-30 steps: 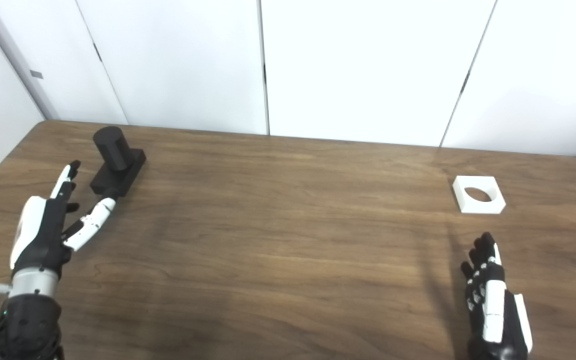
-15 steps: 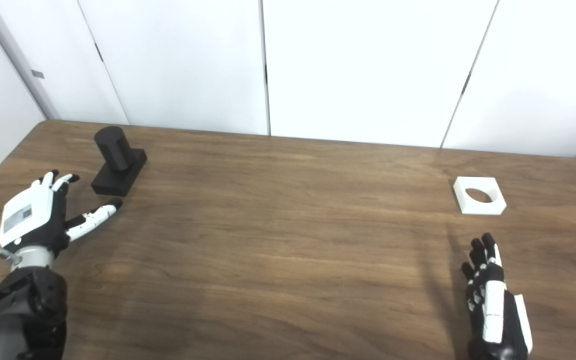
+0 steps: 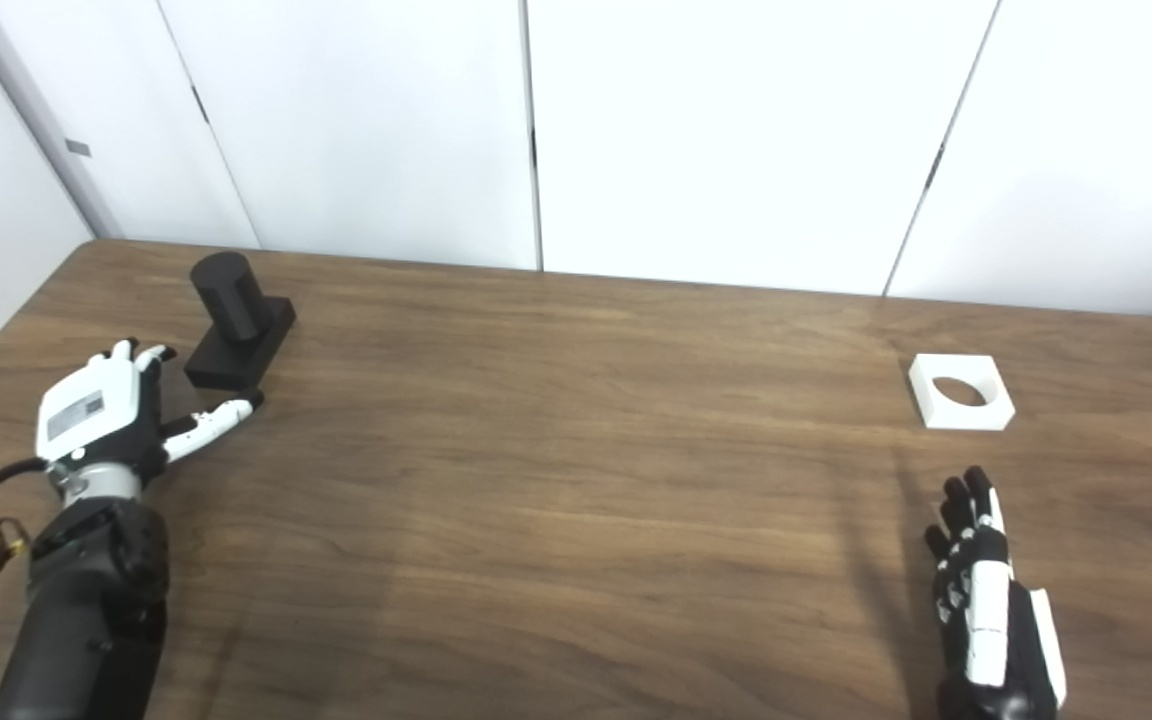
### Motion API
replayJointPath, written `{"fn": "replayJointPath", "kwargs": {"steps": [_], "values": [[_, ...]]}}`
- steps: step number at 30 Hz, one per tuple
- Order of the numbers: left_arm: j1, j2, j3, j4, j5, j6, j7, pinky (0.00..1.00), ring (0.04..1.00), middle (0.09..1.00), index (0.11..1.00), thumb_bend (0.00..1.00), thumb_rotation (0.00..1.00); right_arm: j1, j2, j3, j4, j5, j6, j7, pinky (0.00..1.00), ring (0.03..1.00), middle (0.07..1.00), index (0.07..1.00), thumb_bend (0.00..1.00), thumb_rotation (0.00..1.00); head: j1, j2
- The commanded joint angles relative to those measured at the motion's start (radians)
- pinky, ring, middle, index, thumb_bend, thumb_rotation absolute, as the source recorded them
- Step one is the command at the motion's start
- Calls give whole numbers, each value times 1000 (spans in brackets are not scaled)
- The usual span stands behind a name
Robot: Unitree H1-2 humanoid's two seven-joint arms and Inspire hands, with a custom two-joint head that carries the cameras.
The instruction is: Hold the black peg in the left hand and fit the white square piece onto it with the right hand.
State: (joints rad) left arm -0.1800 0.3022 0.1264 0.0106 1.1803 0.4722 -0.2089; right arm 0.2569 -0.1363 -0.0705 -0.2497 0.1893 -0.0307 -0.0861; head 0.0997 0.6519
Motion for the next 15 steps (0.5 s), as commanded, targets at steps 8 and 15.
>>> {"fn": "replayJointPath", "kwargs": {"steps": [8, 15], "values": [[-90, 26, 10, 69, 47, -3, 34, 1000, 1000, 993, 897, 892, 885, 7, 47, -2, -27, 27, 12, 7, 1000, 1000, 971, 1000, 541, 1000, 3, 3], [-129, 32, 6, 142, 64, -3, 42, 1000, 1000, 989, 905, 896, 888, 2, 46, 1, -25, 16, 4, 5, 1000, 1000, 965, 1000, 526, 1000, 5, 3]]}}
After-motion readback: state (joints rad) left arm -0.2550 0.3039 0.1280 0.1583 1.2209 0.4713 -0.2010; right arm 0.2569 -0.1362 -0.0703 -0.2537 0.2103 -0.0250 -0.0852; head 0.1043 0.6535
